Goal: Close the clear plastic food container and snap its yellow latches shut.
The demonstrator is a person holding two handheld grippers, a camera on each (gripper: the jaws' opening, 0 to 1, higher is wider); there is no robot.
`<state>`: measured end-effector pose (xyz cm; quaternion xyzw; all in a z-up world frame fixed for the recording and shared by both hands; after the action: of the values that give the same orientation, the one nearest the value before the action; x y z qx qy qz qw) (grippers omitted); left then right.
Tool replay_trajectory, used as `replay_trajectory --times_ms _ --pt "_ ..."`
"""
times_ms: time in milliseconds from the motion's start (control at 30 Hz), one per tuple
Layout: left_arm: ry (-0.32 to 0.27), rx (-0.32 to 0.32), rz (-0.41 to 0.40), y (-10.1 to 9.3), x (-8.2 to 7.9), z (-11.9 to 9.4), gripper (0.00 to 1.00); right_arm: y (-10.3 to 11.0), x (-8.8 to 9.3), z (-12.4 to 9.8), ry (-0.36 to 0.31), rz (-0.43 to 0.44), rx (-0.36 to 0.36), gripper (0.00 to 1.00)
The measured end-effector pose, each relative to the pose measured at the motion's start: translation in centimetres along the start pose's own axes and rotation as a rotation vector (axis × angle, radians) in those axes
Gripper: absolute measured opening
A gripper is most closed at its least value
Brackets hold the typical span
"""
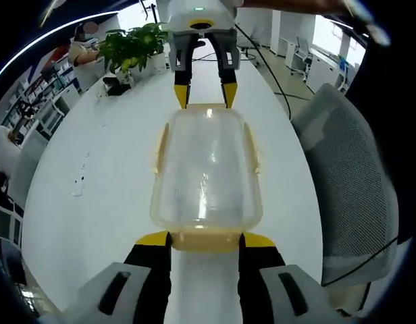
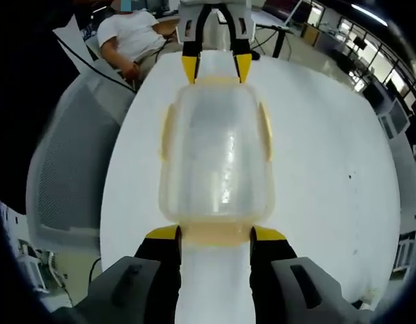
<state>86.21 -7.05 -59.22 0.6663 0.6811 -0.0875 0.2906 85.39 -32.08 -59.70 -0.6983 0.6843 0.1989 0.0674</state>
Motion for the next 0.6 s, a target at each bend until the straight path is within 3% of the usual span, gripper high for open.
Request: replay_trajectory --times_ms 600 --pt "-0.022 0.012 -0.009 -0.5 -0.8 3.0 0.32 -0.4 2.3 0.7 0.058 0.014 -0.007 0.37"
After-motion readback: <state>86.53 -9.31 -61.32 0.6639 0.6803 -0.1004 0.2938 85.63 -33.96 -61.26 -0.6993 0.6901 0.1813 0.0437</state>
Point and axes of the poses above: the point that each gripper's makers call its tool centre point, and the gripper's own axes: z roughly forward along the fingers, y roughly to its left, x roughly out of its underside, the point moved 10 cm from there along -z, roughly backward along the fingers, and after that the axes turned 12 degrees about -x, right-handed, at the moved point
